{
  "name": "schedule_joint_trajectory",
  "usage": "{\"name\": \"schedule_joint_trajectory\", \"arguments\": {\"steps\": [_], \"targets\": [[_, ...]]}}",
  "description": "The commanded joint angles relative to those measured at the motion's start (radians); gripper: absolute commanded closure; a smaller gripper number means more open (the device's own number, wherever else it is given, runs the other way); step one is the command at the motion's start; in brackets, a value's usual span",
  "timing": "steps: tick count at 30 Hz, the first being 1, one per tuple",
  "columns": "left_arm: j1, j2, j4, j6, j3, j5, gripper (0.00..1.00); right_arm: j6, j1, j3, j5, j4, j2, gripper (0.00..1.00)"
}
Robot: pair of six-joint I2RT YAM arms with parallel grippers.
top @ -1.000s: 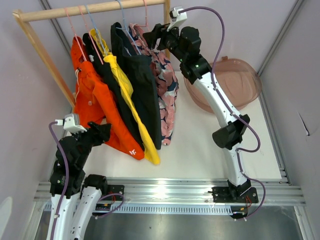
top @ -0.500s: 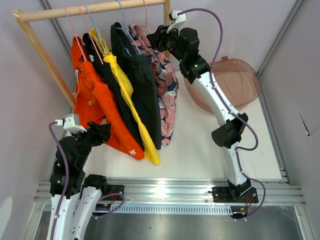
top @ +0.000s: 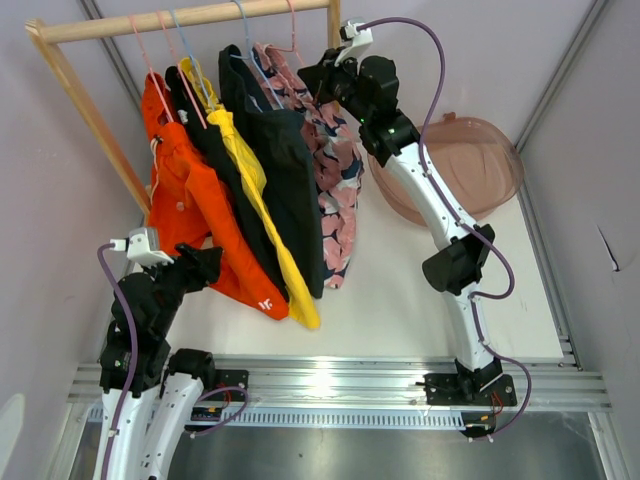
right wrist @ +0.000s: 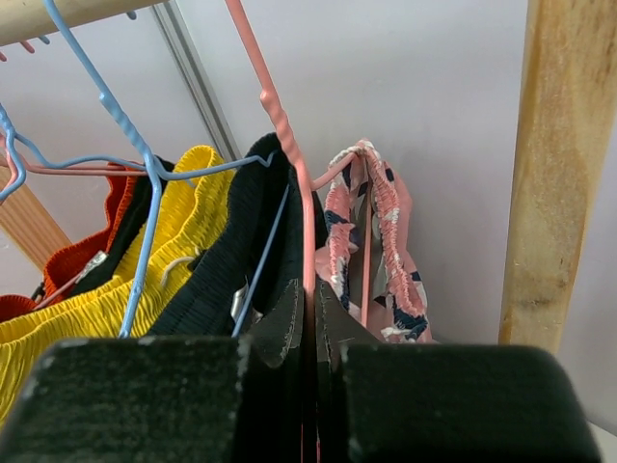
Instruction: Remove the shorts from the hanger
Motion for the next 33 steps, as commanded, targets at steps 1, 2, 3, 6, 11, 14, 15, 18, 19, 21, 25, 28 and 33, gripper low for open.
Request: {"name": "schedule_joint_trajectory", "arguments": {"steps": [1, 2, 3, 6, 11, 14, 15, 18, 19, 21, 25, 28, 33], "targets": [[0.007, 0.0, 0.023, 0.011, -0.001, 0.007, 0.28, -0.006, -0.003, 0.035, -0.02, 0.006, -0.004, 1.0], [0.007, 0.001, 0.023, 0.011, -0.001, 0.006, 0.28, -0.008, -0.003, 0.028, -0.022, 0.004, -0.015, 1.0], [0.007, 0.003, 0.023, 0.011, 0.001, 0.004, 0.28, -0.009, -0.003, 0.007, -0.023, 0.006, -0.023, 0.98], [0.009, 0.007, 0.023, 0.017, 0.005, 0.01, 0.28, -0.02, -0.001, -0.051, -0.034, 0.015, -0.064, 0.43], [0.015, 0.042, 0.035, 0.04, 0.043, 0.044, 0.28, -0.064, -0.001, -0.2, 0.018, 0.035, -0.182, 0.01], [0.013, 0.076, 0.022, 0.057, 0.146, 0.03, 0.28, -0.083, -0.015, -0.37, 0.041, 0.102, -0.308, 0.01], [0.015, 0.104, 0.02, 0.063, 0.172, 0.023, 0.28, -0.086, -0.018, -0.402, 0.046, 0.112, -0.36, 0.01], [0.013, 0.206, 0.014, 0.086, 0.341, 0.024, 0.26, -0.086, -0.038, -0.499, 0.056, 0.126, -0.429, 0.01], [0.015, 0.245, -0.004, 0.101, 0.464, 0.033, 0.26, -0.082, -0.042, -0.525, 0.075, 0.133, -0.479, 0.01], [0.013, 0.318, -0.012, 0.113, 0.542, 0.062, 0.26, -0.054, -0.056, -0.628, 0.11, 0.173, -0.54, 0.01], [0.0, 0.504, 0.04, 0.112, 0.765, 0.174, 0.23, -0.026, -0.087, -0.887, 0.155, 0.353, -0.727, 0.01], [-0.065, 0.631, 0.109, 0.103, 0.879, 0.177, 0.2, 0.033, -0.116, -1.042, 0.251, 0.385, -0.871, 0.01], [-0.209, 0.939, 0.163, 0.126, 1.088, 0.131, 0.17, 0.101, -0.13, -1.249, 0.302, 0.33, -1.079, 0.01]]}}
